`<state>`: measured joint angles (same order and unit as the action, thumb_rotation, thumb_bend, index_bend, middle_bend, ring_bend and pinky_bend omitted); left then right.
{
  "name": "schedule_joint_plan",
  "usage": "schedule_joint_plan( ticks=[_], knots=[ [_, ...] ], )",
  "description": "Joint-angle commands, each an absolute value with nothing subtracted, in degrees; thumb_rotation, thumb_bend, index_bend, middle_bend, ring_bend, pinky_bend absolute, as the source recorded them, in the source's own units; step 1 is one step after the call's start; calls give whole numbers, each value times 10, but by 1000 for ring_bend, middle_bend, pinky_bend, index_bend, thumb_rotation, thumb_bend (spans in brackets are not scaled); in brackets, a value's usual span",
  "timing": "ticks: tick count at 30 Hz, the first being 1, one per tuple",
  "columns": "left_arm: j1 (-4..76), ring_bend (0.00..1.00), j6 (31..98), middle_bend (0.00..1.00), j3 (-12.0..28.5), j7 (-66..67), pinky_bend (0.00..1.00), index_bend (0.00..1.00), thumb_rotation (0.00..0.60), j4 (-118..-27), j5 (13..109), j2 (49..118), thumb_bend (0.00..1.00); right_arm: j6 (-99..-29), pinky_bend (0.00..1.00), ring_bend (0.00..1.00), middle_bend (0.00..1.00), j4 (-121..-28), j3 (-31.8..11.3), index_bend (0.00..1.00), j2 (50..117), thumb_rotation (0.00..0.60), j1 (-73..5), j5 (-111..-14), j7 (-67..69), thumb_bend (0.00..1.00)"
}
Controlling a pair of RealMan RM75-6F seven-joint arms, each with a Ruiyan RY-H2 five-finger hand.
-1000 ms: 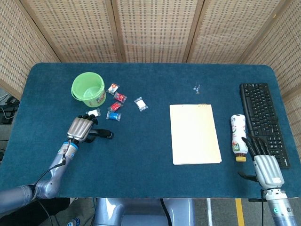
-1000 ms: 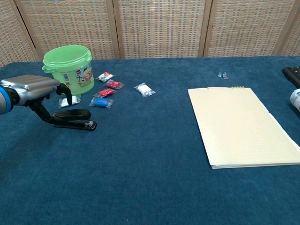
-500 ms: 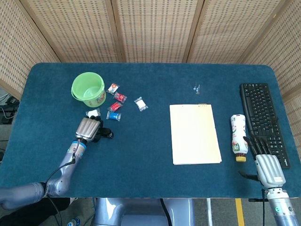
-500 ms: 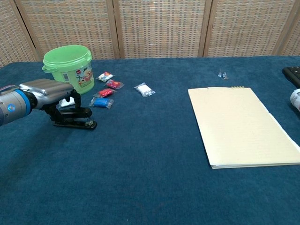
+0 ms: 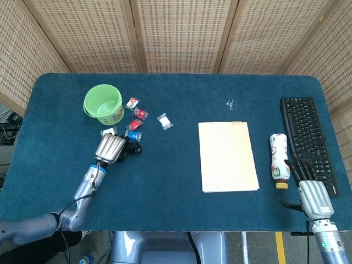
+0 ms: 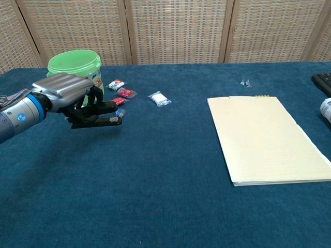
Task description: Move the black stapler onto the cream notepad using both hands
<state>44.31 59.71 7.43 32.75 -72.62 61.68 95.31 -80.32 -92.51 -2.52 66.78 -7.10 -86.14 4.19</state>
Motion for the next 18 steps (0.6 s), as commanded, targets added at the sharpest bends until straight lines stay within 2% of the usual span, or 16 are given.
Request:
schedule_joint_plan(
  ticks=[1, 11, 18],
  knots=[
    [452, 544, 596, 607, 84, 327, 543, 813, 600, -726, 625, 954, 614, -800, 58, 0, 0, -923, -27, 84, 668, 600, -72, -857, 43, 62],
    [519, 544, 563, 607, 131, 356, 539, 811, 600, -706, 629, 984, 614, -782, 58, 0, 0, -909, -34, 84, 671, 600, -76, -831, 51, 62],
    [585, 543, 526, 607, 162, 373, 535, 800, 600, -668, 624, 1040, 610, -769, 58, 0, 0, -894, -39, 84, 673, 600, -79, -814, 57, 61]
  ],
)
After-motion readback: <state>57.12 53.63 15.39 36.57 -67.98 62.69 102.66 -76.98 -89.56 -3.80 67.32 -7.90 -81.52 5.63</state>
